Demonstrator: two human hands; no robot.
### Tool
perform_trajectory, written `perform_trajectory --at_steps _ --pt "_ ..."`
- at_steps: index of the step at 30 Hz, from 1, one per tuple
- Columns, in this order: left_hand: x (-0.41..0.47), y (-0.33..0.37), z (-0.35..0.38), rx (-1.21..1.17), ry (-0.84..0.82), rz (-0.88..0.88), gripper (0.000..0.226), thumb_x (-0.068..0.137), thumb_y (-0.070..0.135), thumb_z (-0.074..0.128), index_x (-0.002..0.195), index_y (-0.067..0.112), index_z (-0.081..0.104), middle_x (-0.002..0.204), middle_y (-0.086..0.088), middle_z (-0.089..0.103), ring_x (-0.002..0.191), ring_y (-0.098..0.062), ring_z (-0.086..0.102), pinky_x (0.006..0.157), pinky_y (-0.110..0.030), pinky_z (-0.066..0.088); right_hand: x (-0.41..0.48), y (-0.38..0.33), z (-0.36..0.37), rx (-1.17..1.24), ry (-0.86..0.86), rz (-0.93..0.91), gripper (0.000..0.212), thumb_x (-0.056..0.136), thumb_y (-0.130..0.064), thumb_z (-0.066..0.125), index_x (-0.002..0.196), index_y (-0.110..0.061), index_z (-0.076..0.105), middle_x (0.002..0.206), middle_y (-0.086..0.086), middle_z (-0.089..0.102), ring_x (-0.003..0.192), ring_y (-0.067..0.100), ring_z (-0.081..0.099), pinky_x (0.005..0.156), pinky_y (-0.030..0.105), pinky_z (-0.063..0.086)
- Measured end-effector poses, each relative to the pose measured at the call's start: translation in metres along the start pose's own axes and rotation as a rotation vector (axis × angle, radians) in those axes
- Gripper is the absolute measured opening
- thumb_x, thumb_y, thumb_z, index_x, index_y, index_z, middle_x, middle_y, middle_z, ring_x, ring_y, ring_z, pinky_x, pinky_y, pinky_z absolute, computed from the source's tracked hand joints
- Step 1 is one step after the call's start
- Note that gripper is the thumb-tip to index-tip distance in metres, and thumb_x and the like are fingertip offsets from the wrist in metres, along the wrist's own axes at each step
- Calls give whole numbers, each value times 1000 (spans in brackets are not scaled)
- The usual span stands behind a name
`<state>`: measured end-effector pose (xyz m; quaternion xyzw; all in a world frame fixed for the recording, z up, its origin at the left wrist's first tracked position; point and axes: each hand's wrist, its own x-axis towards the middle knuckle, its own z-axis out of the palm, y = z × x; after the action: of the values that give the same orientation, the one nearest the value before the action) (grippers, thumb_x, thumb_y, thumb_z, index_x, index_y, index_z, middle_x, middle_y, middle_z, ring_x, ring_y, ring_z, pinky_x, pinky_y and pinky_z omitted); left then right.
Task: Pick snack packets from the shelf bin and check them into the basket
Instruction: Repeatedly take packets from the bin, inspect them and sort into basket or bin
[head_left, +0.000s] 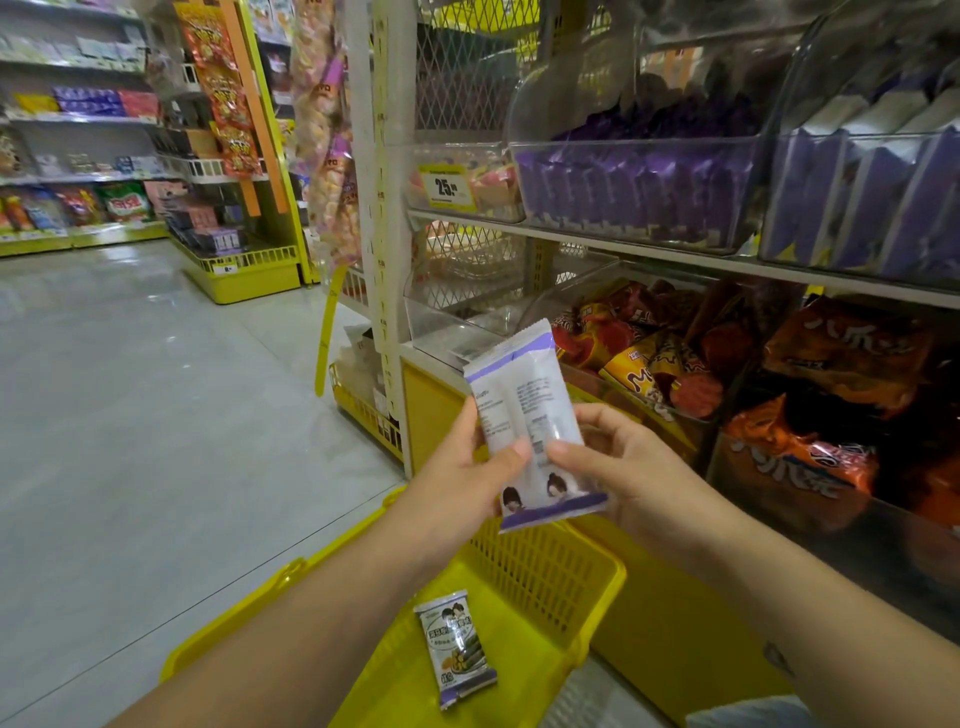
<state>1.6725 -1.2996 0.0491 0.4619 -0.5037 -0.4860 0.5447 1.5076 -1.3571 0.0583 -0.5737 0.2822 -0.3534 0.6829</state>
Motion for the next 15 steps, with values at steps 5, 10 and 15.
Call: perform_trajectory --at_steps 5,10,15 --pt "2 -3 -3 45 -67 -32 58 95 14 59 130 54 37 119 18 66 109 -6 65 87 -34 56 -5 1 9 -76 -52 -83 42 80 -22 63 121 -19 59 115 5 70 104 27 68 87 44 56" --pt "2 -3 0 165 -42 -15 81 84 -1 61 146 38 27 109 17 70 102 -8 69 89 -38 57 -7 1 12 -242 -27 -195 33 86 -17 62 117 -27 62 109 -3 73 98 17 70 76 25 58" --pt "2 -5 0 90 9 13 63 82 -8 56 123 39 51 104 11 72 99 -15 70 80 -39 60 -6 3 16 -288 -14 -216 36 88 -11 63 121 -26 61 107 -5 73 95 14 71 75 23 56"
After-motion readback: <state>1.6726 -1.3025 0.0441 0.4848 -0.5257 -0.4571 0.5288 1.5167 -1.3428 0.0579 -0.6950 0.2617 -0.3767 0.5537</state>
